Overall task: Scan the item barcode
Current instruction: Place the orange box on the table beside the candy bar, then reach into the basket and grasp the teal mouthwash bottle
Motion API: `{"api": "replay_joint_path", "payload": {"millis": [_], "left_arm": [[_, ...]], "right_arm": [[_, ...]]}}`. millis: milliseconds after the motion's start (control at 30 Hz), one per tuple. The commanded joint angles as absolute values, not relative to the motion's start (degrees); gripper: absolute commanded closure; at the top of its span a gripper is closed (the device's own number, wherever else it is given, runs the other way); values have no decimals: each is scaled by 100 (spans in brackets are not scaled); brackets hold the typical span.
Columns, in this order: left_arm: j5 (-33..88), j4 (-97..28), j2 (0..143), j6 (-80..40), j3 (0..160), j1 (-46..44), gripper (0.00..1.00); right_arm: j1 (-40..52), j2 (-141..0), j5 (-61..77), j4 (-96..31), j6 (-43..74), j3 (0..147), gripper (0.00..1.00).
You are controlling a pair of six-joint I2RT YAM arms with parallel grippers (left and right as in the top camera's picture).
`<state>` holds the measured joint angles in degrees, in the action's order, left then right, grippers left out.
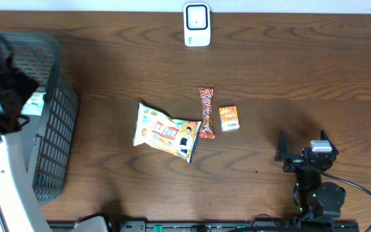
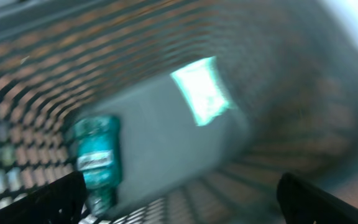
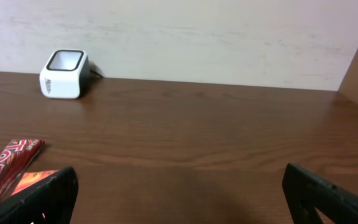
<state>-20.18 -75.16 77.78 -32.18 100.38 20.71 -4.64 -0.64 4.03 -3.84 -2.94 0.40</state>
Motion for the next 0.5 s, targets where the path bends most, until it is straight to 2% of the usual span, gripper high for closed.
{"api": "replay_joint_path", "payload": {"millis": [0, 167, 467], "left_arm": [[-1533, -7308, 7784, -3345, 9168, 3063, 2], [-993, -6316, 7784, -3304, 7701, 4198, 3], [-985, -5441, 7797, -3273, 6549, 5199, 2]], "right_arm": [[-473, -34, 399, -408, -222, 32, 1], [-473, -34, 399, -408, -222, 32, 1], [-473, -34, 399, -408, -222, 32, 1]]}}
